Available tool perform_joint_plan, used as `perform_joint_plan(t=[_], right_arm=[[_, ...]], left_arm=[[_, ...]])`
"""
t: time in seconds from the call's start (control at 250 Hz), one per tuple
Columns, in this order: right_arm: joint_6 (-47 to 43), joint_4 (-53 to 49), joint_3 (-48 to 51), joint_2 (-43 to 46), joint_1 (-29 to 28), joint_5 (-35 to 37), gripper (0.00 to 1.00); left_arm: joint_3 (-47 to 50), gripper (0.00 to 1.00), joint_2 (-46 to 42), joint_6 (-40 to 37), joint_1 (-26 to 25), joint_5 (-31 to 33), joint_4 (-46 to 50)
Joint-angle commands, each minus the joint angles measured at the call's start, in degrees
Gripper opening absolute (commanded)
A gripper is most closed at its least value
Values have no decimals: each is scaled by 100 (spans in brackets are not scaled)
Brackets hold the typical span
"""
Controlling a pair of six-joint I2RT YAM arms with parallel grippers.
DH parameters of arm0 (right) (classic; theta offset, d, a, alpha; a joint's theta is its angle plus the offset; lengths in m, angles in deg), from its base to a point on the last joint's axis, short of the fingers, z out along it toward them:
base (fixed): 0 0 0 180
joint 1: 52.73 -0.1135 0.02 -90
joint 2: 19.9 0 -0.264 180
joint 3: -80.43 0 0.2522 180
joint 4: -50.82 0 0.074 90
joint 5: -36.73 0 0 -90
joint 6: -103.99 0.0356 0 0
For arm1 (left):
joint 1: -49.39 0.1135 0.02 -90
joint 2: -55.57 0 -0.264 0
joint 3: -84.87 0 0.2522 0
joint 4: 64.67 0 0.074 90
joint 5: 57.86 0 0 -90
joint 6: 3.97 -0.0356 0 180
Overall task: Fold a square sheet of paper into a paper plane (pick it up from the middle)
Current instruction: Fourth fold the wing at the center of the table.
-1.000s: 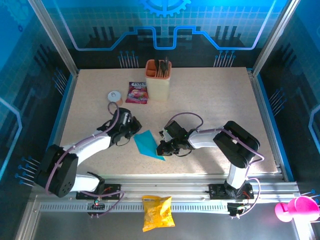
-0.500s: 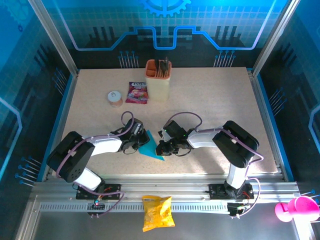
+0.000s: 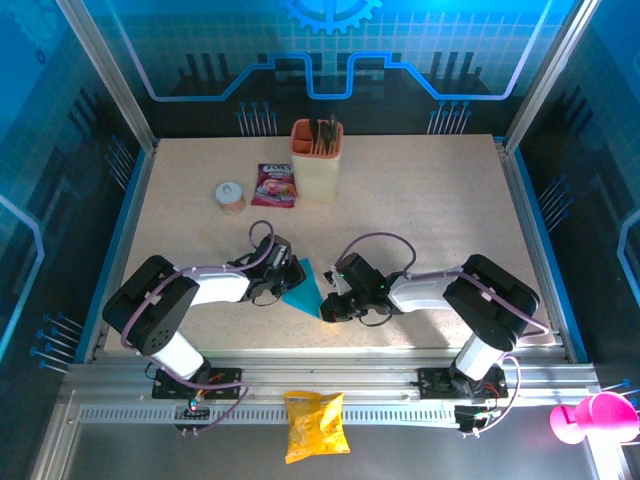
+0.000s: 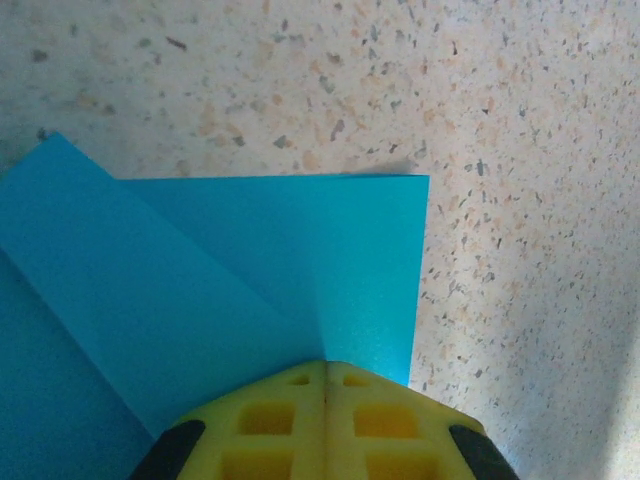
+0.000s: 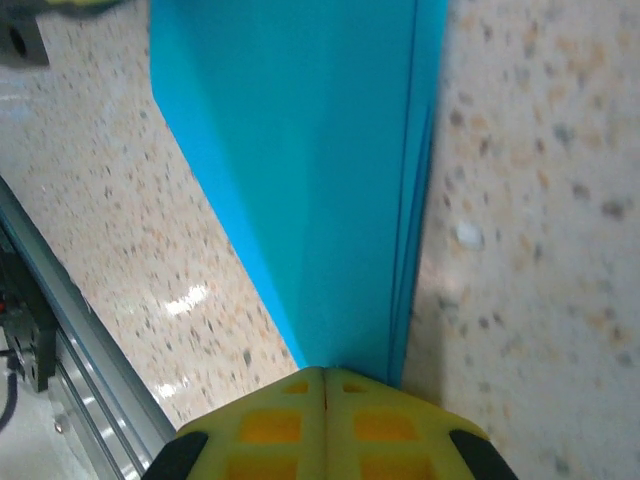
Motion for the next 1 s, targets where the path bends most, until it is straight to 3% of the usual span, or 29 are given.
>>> perform_joint_plan(t=[0.0,0.248,0.352,0.431,0.535,0.995], right_arm=[[-324,-1292,308,246,-161,33,0],[-199,-1751,567,1528,337,153,0],[-11,-1691,411,1764,546,75,11],[179,-1474,278,1695,612,-15,25],[440,-1061,128,1361,622,-170,30],[888,-388,165,471,621,38,33]], left_arm=[[18,0,336,-8,77,500,481],[-187,0,364,-285,158,259,465],[-271,0,405,-418,167,125,470],[-318,0,450,-499,176,59,476],[-327,0,540,-516,193,-46,420],[-230,0,752,-525,305,-262,121]])
